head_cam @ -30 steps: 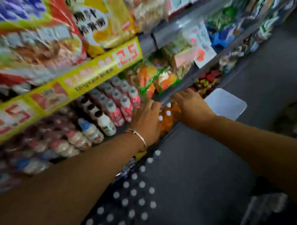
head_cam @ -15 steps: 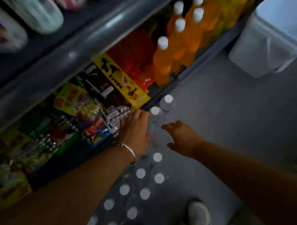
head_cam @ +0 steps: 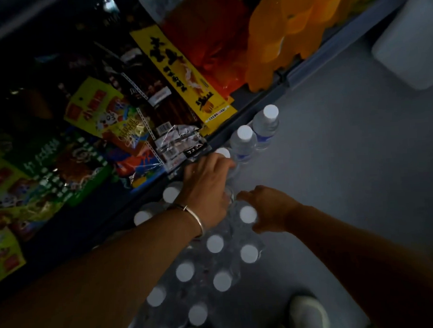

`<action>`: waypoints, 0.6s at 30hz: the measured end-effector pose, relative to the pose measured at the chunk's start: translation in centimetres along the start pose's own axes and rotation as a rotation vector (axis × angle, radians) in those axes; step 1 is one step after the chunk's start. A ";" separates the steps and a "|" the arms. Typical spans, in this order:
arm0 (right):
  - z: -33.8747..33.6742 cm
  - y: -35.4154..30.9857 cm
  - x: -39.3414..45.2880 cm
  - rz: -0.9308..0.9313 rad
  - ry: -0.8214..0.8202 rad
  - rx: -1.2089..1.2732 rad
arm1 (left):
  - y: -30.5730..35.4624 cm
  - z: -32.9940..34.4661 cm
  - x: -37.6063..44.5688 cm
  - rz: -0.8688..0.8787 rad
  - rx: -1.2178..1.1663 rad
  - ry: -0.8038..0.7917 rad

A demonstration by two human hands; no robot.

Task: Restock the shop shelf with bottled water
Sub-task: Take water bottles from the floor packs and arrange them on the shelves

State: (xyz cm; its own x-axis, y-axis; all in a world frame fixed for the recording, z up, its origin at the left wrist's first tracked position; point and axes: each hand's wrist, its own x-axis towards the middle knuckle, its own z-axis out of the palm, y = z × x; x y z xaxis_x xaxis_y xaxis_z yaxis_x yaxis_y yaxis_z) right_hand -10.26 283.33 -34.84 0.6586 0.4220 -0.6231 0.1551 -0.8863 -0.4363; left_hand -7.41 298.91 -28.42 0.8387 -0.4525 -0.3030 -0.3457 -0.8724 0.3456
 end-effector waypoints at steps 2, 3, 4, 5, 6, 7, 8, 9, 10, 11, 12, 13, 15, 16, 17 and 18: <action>-1.4 -0.6 -1.0 0.015 0.017 0.008 | 0.2 -1.0 -0.3 0.016 0.013 -0.001; -2.4 -1.1 -1.7 0.016 0.025 0.024 | 0.5 -1.8 -0.6 0.023 0.012 -0.009; -3.6 -1.5 -2.6 0.013 0.032 0.048 | 0.8 -2.7 -0.8 0.030 0.014 -0.016; -5.1 -2.0 -3.6 0.003 0.041 0.068 | 1.2 -3.8 -0.9 0.035 0.020 -0.021; -6.8 -2.6 -4.7 -0.010 0.046 0.083 | 1.8 -5.2 -1.1 0.036 0.026 -0.025; -8.6 -3.3 -6.1 -0.029 0.052 0.090 | 2.5 -6.9 -1.2 0.032 0.029 -0.027; -10.6 -4.1 -7.4 -0.050 0.062 0.098 | 3.3 -8.8 -1.4 0.027 0.027 -0.026; -12.6 -4.9 -9.0 -0.071 0.082 0.110 | 4.1 -11.0 -1.6 0.025 0.024 -0.024; -14.7 -5.8 -10.5 -0.089 0.099 0.126 | 5.0 -13.4 -1.9 0.028 0.026 -0.019; -16.9 -6.7 -12.2 -0.110 0.118 0.140 | 5.9 -15.9 -2.3 0.034 0.029 -0.011; -19.1 -7.7 -14.0 -0.128 0.137 0.151 | 6.8 -18.5 -2.9 0.041 0.027 0.003; -21.5 -8.7 -15.8 -0.143 0.158 0.158 | 7.7 -21.1 -3.5 0.046 0.019 0.011; -26.7 -11.0 -19.7 -0.193 0.211 0.195 | 9.8 -26.8 -4.8 0.051 -0.006 0.028; -29.5 -12.3 -21.8 -0.226 0.240 0.219 | 10.9 -30.0 -5.6 0.042 -0.014 0.034; -32.3 -13.8 -24.0 -0.260 0.267 0.238 | 12.0 -33.2 -6.4 0.034 -0.025 0.031; -35.0 -15.3 -26.2 -0.286 0.287 0.250 | 13.2 -36.5 -7.3 0.033 -0.048 0.032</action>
State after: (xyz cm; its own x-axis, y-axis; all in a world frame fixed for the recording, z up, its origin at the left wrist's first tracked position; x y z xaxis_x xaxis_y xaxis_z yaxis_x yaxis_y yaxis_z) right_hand -4.11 279.17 10.92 0.7978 0.5410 -0.2661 0.2006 -0.6544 -0.7291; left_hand -2.79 297.45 10.76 0.8402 -0.4743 -0.2628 -0.3534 -0.8467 0.3978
